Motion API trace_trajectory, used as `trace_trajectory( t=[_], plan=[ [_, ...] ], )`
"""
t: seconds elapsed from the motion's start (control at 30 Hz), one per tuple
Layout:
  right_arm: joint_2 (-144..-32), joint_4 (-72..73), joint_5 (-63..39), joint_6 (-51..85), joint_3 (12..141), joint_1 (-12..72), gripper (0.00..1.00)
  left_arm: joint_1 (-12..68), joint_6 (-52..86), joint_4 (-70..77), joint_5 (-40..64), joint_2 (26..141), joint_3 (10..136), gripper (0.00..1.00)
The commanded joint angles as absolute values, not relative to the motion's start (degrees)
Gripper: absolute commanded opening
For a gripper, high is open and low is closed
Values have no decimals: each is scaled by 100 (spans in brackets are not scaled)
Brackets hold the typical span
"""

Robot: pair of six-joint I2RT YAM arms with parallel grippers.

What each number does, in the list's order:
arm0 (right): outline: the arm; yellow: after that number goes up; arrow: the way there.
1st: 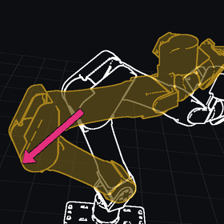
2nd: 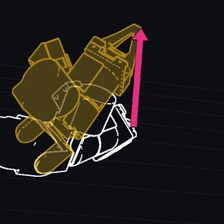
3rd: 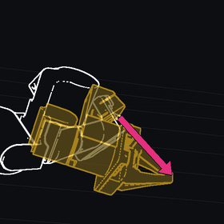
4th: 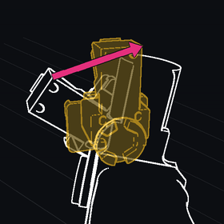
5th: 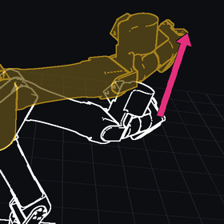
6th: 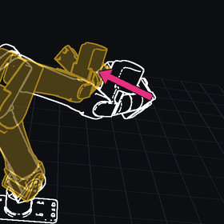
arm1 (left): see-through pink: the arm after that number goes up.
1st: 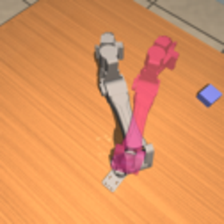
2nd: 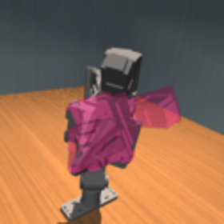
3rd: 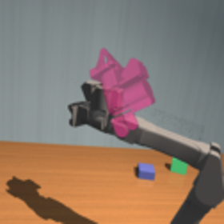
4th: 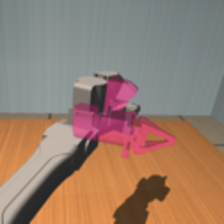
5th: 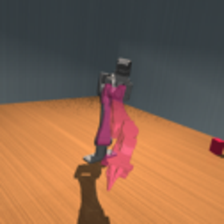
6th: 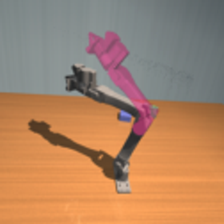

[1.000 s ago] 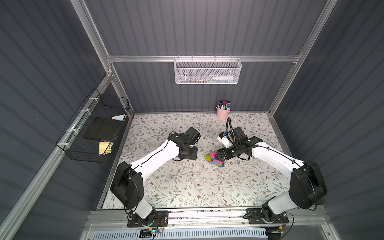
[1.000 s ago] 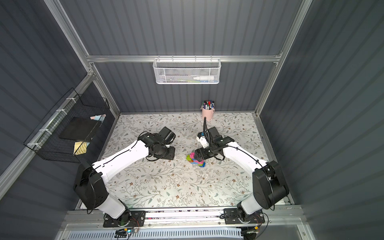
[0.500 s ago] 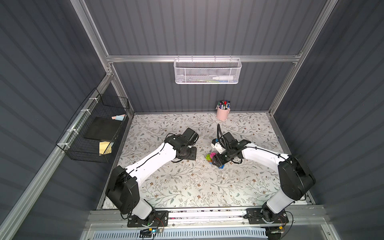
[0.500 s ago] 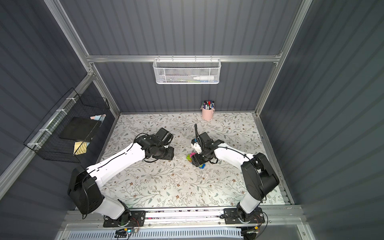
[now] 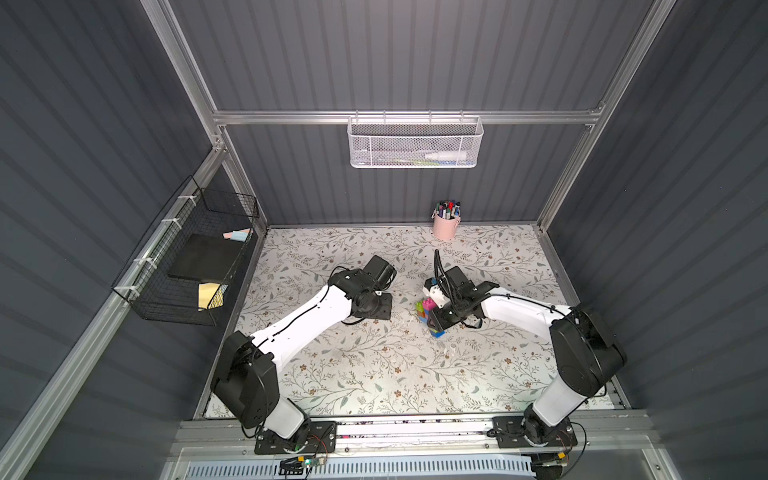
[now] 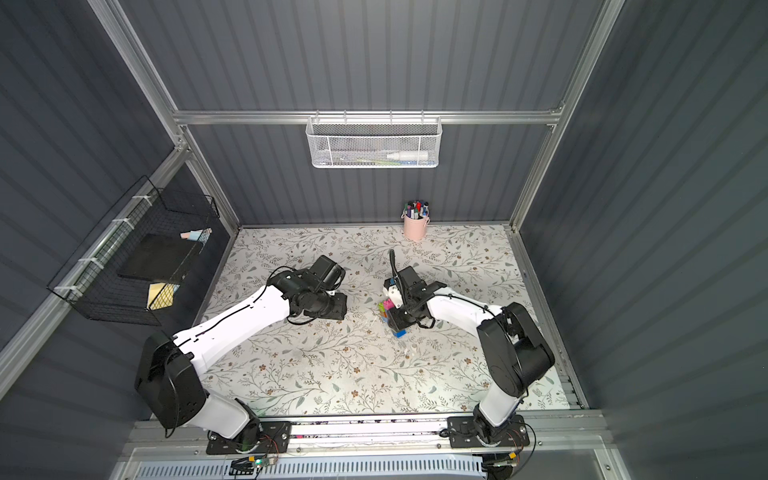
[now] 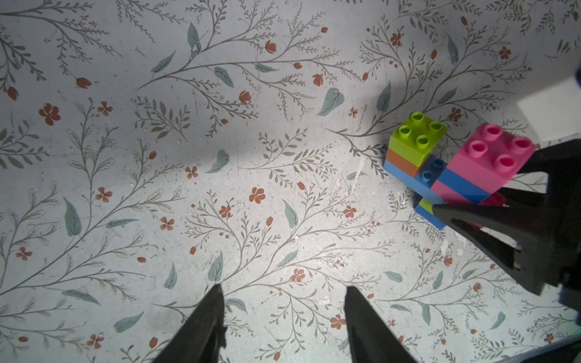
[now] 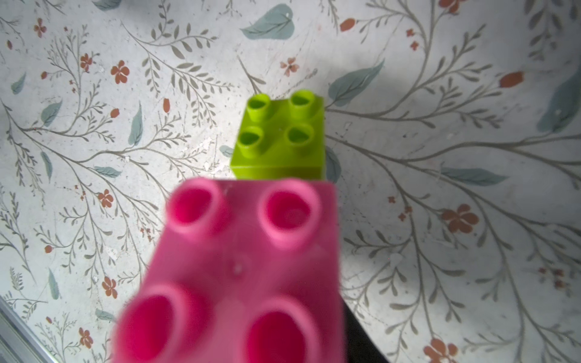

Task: Assemble the number 4 with lego
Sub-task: Adjust the lego brick at the center of the board.

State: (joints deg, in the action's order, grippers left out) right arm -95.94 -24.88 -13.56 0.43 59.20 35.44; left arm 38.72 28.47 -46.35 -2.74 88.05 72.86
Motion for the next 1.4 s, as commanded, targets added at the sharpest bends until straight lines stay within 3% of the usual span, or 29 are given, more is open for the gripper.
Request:
trace_trajectory(
  t=[0.0,0.27,0.47,0.6,1.13,1.37],
  plan=[
    [-9601,-2310,-1750,91,5836,3491,43,3819,2848,-4623,-211,8688,7237,58],
    [-10006,-2153,-3515,470,5905,3074,42,3775,2808,-4540,-108,8710,7234,58],
    [-10575,-2310,-3875,556,6062,2929,42,3731,2735,-4535,-48,8744,7260,58],
    [-10624,-2270,-3834,605,6015,2883,46,3701,2716,-4544,-44,8720,7272,58],
    [-10107,-2972,-2525,643,5997,2827,78,3599,2626,-4545,-26,8764,7365,58],
    [-9424,-3113,-1918,687,5837,2808,89,3564,2514,-4376,-177,8736,7296,73]
  ],
)
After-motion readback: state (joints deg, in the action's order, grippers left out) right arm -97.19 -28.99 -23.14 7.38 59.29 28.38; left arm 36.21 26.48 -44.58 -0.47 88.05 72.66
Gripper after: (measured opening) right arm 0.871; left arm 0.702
